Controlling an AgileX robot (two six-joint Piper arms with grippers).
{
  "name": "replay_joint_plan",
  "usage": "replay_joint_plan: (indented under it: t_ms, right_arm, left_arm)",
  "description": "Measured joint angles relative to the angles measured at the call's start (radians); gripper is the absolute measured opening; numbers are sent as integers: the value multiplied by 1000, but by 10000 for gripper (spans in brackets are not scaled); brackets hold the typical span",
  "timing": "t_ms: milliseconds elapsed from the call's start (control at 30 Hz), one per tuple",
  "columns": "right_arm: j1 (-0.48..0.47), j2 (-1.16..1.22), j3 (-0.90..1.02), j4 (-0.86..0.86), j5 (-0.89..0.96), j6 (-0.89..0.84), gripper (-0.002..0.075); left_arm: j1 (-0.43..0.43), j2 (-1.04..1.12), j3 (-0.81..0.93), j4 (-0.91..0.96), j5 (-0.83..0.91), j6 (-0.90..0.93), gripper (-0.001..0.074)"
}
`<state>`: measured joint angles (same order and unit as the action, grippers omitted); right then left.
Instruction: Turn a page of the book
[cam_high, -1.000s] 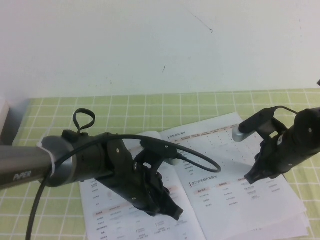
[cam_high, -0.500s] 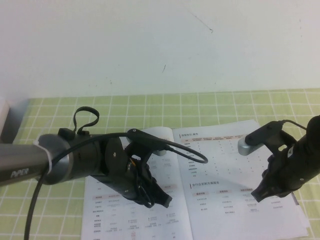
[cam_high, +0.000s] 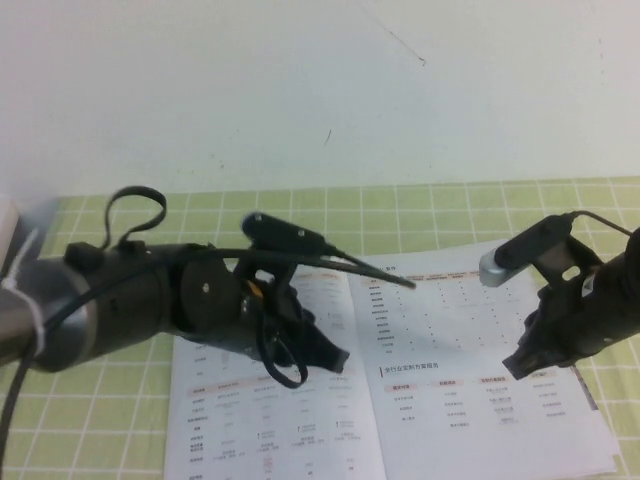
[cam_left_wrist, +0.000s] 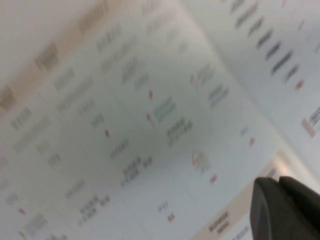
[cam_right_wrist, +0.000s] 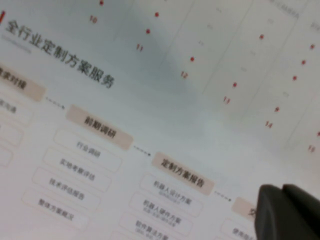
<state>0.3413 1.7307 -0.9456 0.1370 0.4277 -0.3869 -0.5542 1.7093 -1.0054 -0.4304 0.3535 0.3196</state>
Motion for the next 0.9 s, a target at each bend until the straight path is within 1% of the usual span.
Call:
replay_joint_plan:
  t_ms: [133,200,300,467,567,633,733,900]
  right_arm:
    - [0,-91,0,7,-59,0,-2]
    - [0,-166,0,29,-89,0,-2]
    - [0,-325,14,41,-133,-6,-2]
    - [0,-537,88,48,-144,-11,-2]
    - [0,-650,158,81,-144,-13,-2]
    - [0,-727,208,115,-140,-31,-3]
    - [0,-831,267,209,-109,-103,-3]
    - [0,-990,304,448,30,-343,-3]
  left_arm:
    - [0,-162,0,56,-74,-40,-4]
    - [8,-250,0,129,-98,-82,-4]
    - [46,-355,0,252,-101,-195,-4]
    - [144,-496,0,486,-11,-411,-4]
    - [170,-570,2,625,79,-504,-4]
    - [170,-621,13,684,118,-554,-4]
    - [170,-715,54,734,137,-594,-4]
    - [170,-908,166,751,183,-632,-4]
